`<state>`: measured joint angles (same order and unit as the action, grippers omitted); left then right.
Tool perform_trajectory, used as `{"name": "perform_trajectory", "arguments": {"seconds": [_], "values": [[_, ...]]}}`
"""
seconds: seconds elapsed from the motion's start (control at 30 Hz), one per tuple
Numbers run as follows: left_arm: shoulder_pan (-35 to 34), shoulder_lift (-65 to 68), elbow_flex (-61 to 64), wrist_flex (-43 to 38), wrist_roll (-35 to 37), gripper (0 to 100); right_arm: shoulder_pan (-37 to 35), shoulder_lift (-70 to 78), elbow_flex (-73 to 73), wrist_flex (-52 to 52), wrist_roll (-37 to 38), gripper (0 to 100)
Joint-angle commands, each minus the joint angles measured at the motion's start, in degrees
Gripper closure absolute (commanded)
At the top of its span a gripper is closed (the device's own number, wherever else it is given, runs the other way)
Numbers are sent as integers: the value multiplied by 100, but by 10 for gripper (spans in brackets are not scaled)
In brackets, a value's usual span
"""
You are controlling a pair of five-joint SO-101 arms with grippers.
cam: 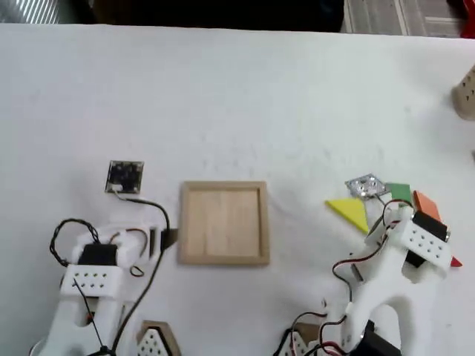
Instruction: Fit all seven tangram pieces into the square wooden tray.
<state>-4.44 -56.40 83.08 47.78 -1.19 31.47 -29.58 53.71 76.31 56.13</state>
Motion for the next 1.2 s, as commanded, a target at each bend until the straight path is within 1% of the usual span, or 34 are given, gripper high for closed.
{"name": "perform_trajectory", "arguments": {"seconds": [0.0,0.1,0.2,0.27,0.4,0.5,0.6,0.7,0.77,0.87,1.0,1.17], "values": [[-48,22,-281,-114,-35,698,-374,-84,-440,242,-466,848],[-57,22,-281,-114,-18,698,-1007,-84,-607,488,-853,848],[-171,22,-299,-114,-18,698,-1754,-84,-686,497,-1327,848],[-356,22,-316,-114,0,698,-2308,-84,-765,497,-1644,848],[-505,13,-360,-123,290,698,-3609,-84,-1002,470,-2224,848],[-549,13,-369,-123,316,698,-4602,-40,-1213,215,-2734,848],[-549,13,-369,-123,316,698,-5508,-22,-1284,-259,-3209,848],[-549,13,-360,-123,316,698,-6255,-22,-1284,-673,-3473,847],[-549,13,-360,-123,316,698,-6580,-22,-1301,-848,-3525,847],[-549,13,-360,-123,308,698,-6554,-75,-1398,-796,-3640,844],[-549,13,-360,-123,308,698,-5771,-22,-1310,-400,-3516,842],[-514,13,-360,-123,299,696,-4716,-40,-703,-347,-2321,842]]}}
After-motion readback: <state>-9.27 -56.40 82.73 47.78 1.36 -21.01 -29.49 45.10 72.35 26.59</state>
